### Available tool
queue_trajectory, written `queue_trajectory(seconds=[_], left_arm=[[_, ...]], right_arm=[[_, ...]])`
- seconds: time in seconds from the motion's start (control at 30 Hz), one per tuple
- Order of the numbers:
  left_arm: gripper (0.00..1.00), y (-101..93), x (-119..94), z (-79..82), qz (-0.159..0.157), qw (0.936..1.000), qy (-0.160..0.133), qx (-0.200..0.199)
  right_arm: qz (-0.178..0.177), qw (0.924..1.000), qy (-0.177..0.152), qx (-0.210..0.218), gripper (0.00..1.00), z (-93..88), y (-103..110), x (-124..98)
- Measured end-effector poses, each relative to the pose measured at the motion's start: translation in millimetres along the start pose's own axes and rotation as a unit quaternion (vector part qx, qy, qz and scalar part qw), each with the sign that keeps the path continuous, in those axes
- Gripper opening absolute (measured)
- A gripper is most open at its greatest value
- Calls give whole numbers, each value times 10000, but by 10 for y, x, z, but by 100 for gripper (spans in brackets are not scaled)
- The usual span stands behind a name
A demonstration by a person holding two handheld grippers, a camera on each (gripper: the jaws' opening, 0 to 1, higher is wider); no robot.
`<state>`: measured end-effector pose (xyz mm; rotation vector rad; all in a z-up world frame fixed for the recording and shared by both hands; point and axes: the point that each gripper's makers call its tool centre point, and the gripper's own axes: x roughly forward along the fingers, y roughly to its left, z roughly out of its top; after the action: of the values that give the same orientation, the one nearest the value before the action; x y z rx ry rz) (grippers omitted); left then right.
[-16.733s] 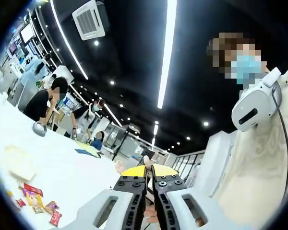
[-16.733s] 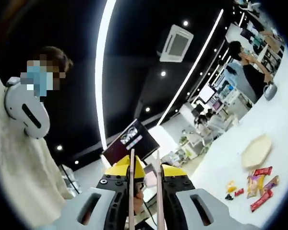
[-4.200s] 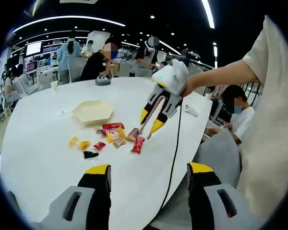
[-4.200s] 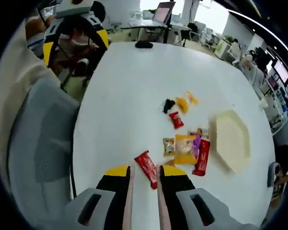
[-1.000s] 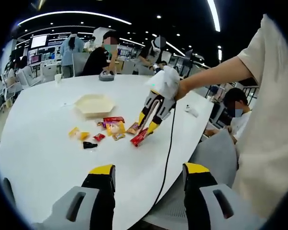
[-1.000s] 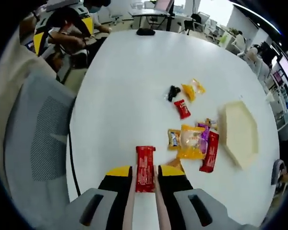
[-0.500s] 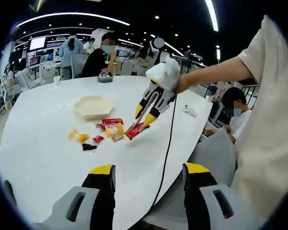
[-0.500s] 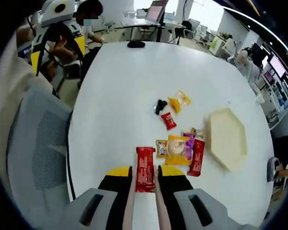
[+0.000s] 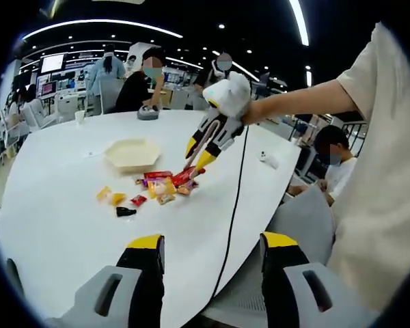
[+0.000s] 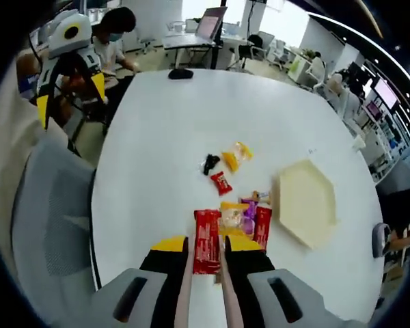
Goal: Place the target food into the container with the food tongs after gripping and lifting it, then release it inside without dropping or visibly crushing the food.
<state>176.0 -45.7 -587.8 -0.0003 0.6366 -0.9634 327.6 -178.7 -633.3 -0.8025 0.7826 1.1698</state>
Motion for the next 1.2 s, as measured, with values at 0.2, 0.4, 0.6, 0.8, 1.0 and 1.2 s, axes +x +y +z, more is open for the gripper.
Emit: queue_trajectory(seconds=[0.2,0.4,0.6,0.8,1.0,1.2], left_arm=[[55,11,-4,9,22,10000,-17,-9],[54,21,-3,3,24,10000,-7,-14],[54,32,7,8,31,10000,-5,-13],[54,54,12,40,24,10000,-21,-10],[54,86,23,43,23,10000,2,3],[55,86,31,48,-4,10000,-15,-25]], right_arm=[[-118,9999,-28,-51,20,51,-104,-37],[-275,9996,-82,-34,20,90,-267,-97],[-425,9990,-135,-9,20,135,-438,-151],[-521,9985,-161,-52,20,212,-597,-174],[-637,9977,-234,-13,20,287,-765,-187],[-786,9964,-305,86,20,324,-969,-183]])
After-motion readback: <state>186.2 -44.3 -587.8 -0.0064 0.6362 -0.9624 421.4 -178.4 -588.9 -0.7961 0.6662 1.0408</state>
